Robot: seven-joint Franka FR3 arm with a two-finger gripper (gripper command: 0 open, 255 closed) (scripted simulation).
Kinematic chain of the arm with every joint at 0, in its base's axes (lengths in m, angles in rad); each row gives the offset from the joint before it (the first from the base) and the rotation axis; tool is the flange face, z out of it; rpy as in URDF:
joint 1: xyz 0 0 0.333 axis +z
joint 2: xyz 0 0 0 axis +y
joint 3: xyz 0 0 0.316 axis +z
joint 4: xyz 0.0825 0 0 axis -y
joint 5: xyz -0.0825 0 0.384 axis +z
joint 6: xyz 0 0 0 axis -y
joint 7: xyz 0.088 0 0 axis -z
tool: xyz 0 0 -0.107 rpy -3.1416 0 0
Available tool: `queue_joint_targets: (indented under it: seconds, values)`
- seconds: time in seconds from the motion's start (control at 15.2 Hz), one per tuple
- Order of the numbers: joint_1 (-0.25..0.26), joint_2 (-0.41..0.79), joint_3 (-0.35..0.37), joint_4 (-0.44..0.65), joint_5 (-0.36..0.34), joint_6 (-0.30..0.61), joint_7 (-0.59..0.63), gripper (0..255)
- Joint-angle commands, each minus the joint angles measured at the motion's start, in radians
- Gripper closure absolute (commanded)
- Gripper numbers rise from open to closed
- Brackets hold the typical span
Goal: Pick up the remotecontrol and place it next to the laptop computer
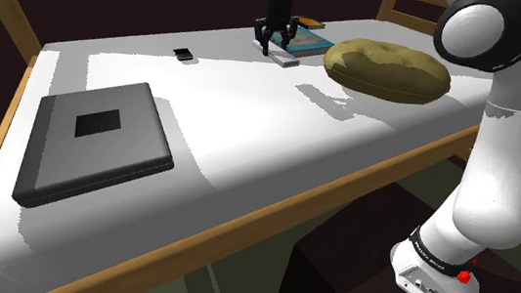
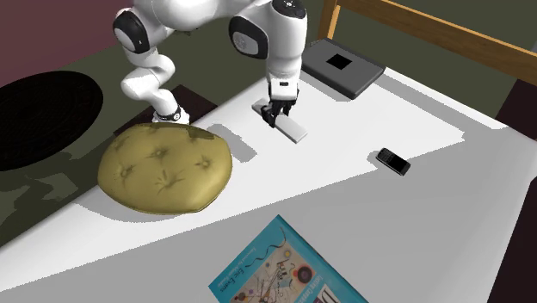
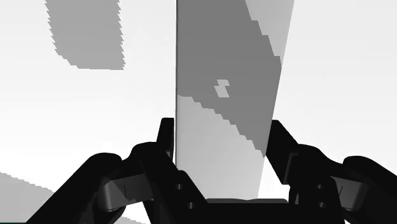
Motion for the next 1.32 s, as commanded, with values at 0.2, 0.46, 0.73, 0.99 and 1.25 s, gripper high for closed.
queue_joint_targets:
  seconds: [0.2,0.46,0.73,0.99,1.25]
  values:
    - [0.062,-0.117,0.034,-0.167,-0.004,0.049,0.097,255]
    - [0.108,-0.192,0.067,-0.268,-0.004,0.075,0.177,255]
    - [0.154,-0.249,0.104,-0.342,-0.001,0.092,0.26,255]
    - [0.2,-0.29,0.145,-0.393,0.004,0.102,0.347,255]
    - [0.246,-0.315,0.188,-0.423,0.009,0.108,0.436,255]
